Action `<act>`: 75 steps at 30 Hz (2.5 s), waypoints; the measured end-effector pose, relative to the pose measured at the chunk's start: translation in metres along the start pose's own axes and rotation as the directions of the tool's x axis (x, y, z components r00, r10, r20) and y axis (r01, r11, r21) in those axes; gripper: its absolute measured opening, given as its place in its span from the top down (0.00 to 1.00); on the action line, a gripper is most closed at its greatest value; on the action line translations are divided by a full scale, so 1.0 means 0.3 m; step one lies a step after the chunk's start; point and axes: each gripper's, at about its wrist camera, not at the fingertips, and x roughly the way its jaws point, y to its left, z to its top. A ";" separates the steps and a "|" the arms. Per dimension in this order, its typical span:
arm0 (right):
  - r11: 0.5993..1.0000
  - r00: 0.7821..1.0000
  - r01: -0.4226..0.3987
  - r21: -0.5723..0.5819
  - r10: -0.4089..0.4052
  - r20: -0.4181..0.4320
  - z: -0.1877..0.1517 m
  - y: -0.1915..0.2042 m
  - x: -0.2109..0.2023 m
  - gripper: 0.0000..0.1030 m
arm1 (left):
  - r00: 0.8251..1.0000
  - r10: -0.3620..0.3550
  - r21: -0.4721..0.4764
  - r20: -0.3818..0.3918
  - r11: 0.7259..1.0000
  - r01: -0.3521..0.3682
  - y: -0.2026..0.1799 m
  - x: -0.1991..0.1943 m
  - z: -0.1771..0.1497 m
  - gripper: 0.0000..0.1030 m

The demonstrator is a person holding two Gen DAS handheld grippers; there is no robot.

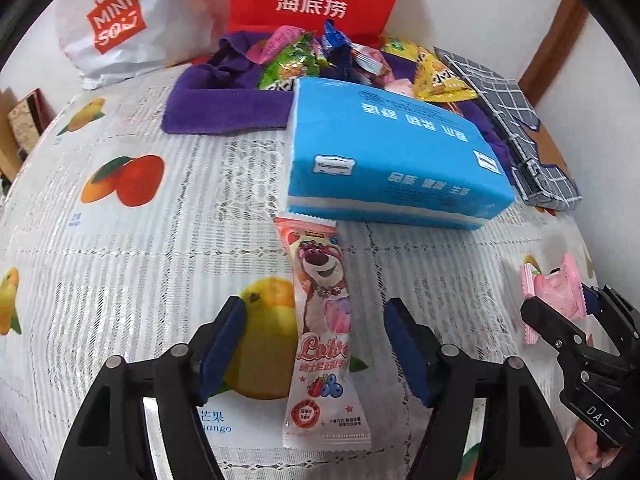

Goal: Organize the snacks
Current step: 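Grasp the pink bear candy stick with left tool while right tool grasps pink peach cake, then lift and carry the candy stick with left tool while right tool carries peach cake over towel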

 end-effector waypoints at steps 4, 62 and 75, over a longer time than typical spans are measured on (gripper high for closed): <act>1.000 1.000 -0.018 -0.012 0.018 -0.008 0.016 -0.003 0.021 0.46 | 0.998 0.056 -0.003 0.013 0.998 -0.056 -0.008 0.005 0.002 0.43; 0.987 0.986 0.095 0.130 -0.111 0.123 0.174 0.103 -0.182 0.46 | 0.986 -0.072 0.122 0.148 0.991 0.054 0.057 -0.298 0.119 0.80; 0.988 0.978 0.100 0.120 -0.120 0.171 0.284 0.083 -0.221 0.46 | 0.980 -0.059 0.130 0.192 0.991 0.035 0.042 -0.352 0.221 0.80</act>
